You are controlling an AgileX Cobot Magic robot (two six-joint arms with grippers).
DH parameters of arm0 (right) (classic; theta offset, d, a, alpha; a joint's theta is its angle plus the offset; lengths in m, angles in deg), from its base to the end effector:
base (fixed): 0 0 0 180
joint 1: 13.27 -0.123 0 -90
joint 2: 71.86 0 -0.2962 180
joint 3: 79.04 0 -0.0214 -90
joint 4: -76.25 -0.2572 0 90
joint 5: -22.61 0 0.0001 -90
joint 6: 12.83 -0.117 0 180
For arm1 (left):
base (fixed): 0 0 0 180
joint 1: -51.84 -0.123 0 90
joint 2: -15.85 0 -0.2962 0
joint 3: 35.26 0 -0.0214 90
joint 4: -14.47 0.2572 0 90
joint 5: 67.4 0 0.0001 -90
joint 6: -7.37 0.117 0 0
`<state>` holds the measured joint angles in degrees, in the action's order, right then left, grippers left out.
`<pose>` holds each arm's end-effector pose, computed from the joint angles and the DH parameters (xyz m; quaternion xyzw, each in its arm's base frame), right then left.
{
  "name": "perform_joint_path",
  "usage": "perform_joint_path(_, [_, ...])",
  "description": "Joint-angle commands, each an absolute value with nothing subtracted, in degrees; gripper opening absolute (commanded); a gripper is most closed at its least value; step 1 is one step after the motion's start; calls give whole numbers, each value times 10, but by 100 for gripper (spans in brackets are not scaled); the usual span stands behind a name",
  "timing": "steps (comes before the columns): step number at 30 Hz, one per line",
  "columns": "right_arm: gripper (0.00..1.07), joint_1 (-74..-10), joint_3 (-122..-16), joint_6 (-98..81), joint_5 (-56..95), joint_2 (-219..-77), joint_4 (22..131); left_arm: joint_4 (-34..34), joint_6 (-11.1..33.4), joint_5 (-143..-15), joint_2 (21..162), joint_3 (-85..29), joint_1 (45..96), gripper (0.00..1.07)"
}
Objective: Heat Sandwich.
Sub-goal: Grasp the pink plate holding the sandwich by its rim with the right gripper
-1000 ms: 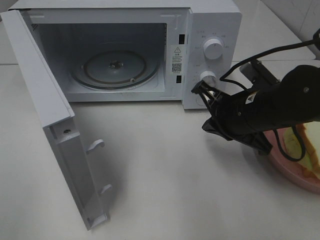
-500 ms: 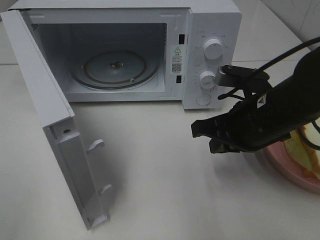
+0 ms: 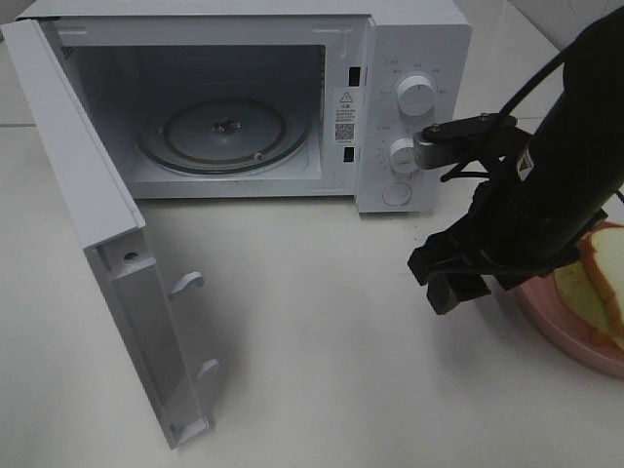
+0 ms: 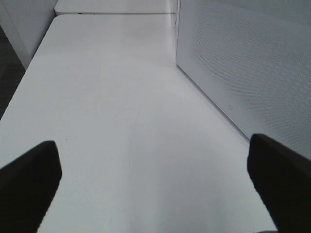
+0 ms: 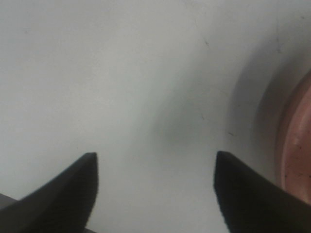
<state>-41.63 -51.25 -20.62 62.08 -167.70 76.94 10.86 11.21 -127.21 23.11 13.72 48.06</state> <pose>0.2557 0.1370 0.1811 -0.1806 0.9725 0.0413 0.1411 0.0135 -0.0055 0.2698 0.0014 0.8479 0.0038 0.5302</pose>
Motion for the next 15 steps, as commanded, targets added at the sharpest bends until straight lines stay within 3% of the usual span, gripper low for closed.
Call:
perform_joint_path(1, [93,-412,-530,-191,640,-1674,788,110,110,-1263,216,139,482,103])
perform_joint_path(4, [101,-412,-531,-184,641,-1674,788,110,110,-1263,216,139,482,103])
perform_joint_path(11, [99,-382,-531,-177,655,-1674,787,110,110,-1263,216,139,482,103])
perform_joint_path(15, [98,-324,-531,-175,670,-1674,796,110,110,-1263,216,139,482,103])
